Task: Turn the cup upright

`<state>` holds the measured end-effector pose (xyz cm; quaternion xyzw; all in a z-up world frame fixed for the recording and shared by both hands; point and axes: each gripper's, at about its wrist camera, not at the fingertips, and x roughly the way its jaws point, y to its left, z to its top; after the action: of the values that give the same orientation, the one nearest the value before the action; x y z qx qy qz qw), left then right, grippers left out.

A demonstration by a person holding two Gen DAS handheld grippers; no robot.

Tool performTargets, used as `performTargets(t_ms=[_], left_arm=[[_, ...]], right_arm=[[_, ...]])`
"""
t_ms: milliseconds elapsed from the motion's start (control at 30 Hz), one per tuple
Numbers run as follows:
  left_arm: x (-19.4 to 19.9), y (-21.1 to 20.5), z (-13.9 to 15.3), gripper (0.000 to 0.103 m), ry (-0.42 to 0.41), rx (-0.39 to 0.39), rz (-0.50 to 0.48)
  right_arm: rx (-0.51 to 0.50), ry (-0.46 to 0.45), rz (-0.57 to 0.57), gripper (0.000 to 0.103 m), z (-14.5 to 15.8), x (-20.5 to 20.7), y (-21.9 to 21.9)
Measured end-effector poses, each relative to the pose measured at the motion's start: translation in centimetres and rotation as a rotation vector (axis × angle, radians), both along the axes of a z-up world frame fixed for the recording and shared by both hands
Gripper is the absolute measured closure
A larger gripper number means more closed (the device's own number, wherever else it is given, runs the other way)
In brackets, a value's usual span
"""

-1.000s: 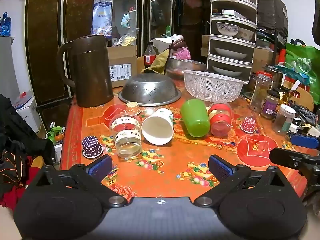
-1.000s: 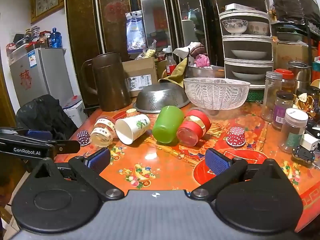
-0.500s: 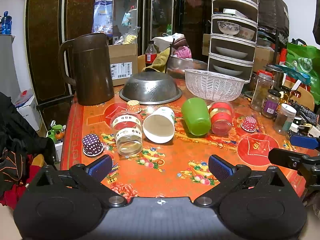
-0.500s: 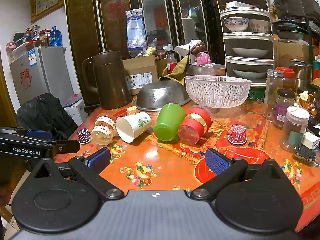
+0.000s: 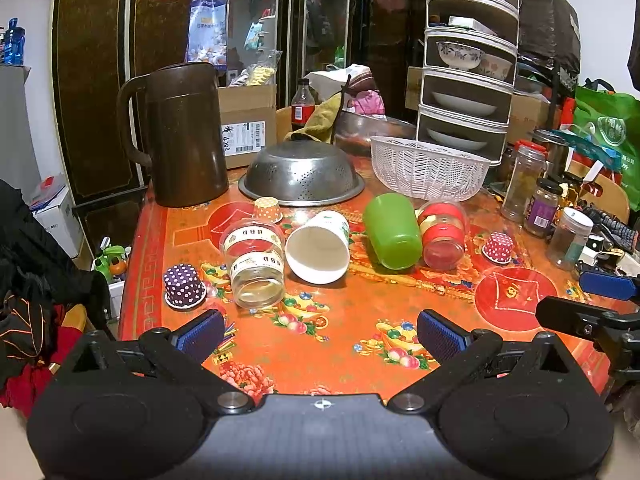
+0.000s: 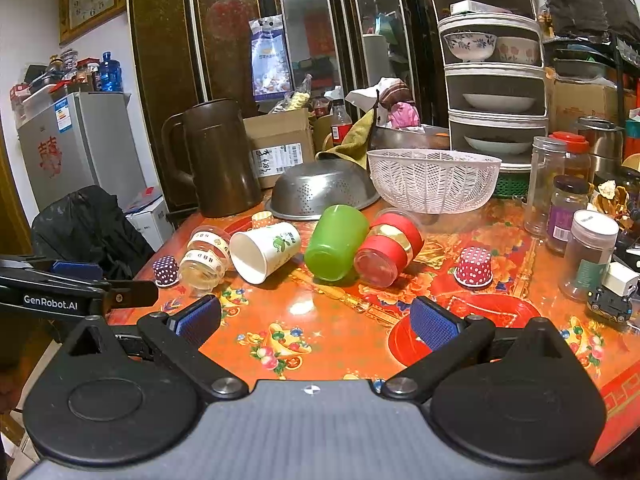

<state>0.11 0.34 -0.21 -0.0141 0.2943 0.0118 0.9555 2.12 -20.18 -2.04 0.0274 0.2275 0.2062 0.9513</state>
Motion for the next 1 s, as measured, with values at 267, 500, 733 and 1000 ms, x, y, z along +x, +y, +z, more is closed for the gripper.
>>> performTargets(t_ms=[267, 500, 733, 1000], left_arm=[[-0.02, 0.03, -0.01, 0.0, -0.001, -0.002, 0.003], [-0.07, 0.04, -0.03, 0.0, -0.001, -0.003, 0.002], [-0.11, 0.02, -0.06, 0.0, -0.001, -0.003, 0.003], [-0.11, -0.07, -0.12, 0.0, 0.001, -0.003, 0.003]], right_arm=[[0.001, 0.006, -0.008, 0.001, 0.09, 0.14, -0.16], [0.001, 0.007, -0.008, 0.001, 0.2, 0.15, -0.2], [-0.001, 0.007, -0.008, 0.001, 0.22, 0.14, -0.17], [-0.001, 0.018, -0.011, 0.001, 0.0, 0.19, -0.26]])
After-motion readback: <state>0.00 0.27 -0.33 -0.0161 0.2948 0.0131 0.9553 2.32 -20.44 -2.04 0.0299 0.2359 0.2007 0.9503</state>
